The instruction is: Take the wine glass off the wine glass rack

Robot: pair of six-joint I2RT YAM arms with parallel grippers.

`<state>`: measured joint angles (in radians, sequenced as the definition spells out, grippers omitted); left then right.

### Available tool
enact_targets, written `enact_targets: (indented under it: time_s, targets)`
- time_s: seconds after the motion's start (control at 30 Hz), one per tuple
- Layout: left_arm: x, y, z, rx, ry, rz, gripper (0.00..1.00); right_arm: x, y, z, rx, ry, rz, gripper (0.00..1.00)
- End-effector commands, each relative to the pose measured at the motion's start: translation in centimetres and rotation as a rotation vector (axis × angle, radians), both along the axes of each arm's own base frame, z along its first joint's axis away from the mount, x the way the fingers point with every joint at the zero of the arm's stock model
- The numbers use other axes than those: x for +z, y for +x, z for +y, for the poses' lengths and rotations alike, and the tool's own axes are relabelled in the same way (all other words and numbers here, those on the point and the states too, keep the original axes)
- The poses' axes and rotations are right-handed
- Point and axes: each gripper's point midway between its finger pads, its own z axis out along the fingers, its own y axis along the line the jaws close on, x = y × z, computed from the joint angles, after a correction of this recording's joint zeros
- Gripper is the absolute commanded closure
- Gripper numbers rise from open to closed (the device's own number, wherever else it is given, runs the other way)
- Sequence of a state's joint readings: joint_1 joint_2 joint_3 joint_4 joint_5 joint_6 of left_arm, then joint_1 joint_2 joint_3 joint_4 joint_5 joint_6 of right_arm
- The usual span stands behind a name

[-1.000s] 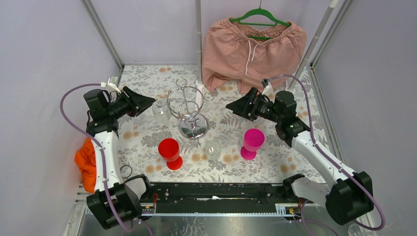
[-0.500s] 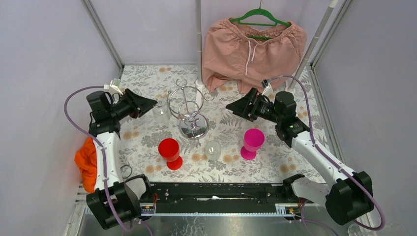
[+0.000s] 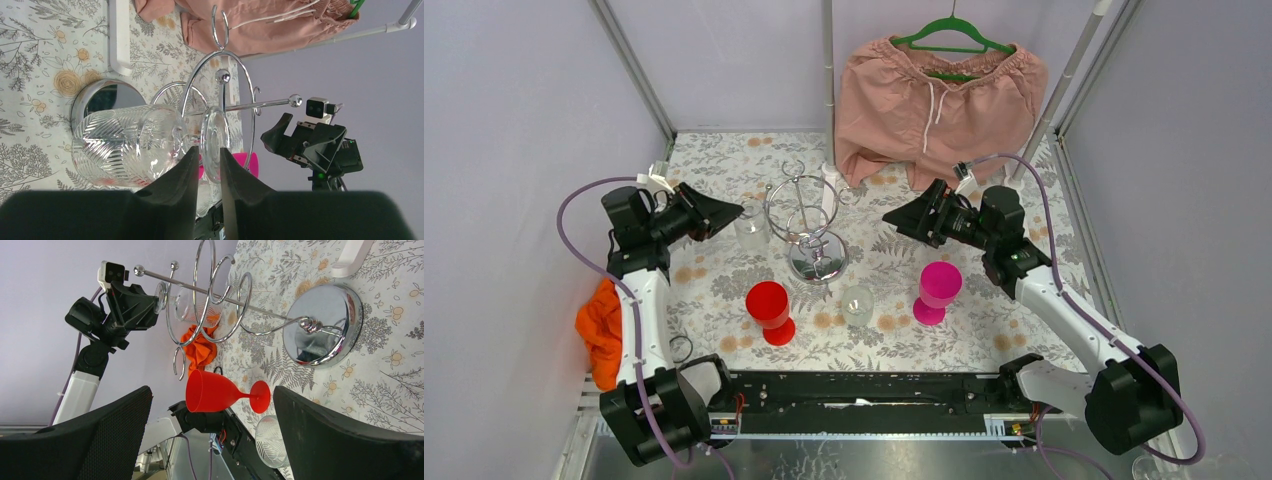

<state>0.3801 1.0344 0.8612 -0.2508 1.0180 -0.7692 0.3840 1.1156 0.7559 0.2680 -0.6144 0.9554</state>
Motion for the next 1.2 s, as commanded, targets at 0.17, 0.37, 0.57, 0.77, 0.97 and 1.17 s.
enact_targets:
  time_s: [0.17,0.37,0.57,0.77,0.97,1.17]
  targets:
    - [0.4,0.0,-0.5,-0.033,-0.004,-0.040,0.83,0.5,0.2,0.1,0.011,0.024,-0.028,0.00]
    - [0.8,-0.2,-0.6,-0.027,-0.026,-0.026,0.92,0.5,0.2,0.2,0.013,0.028,-0.025,0.00]
    - [0.4,-0.2,-0.6,-0.017,-0.067,0.038,1.00,0.5,0.2,0.2,0.014,0.028,-0.025,0.00]
    - [1.2,-0.2,-0.8,-0.008,-0.110,0.064,1.00,0.5,0.2,0.3,0.019,0.029,-0.024,0.00]
    - [2.1,0.0,0.1,0.035,-0.058,0.057,1.00,0.5,0.2,0.3,0.022,0.030,-0.022,0.00]
    - [2.1,-0.1,0.9,0.062,-0.022,0.064,1.00,0.4,0.3,0.3,0.023,0.029,-0.019,0.00]
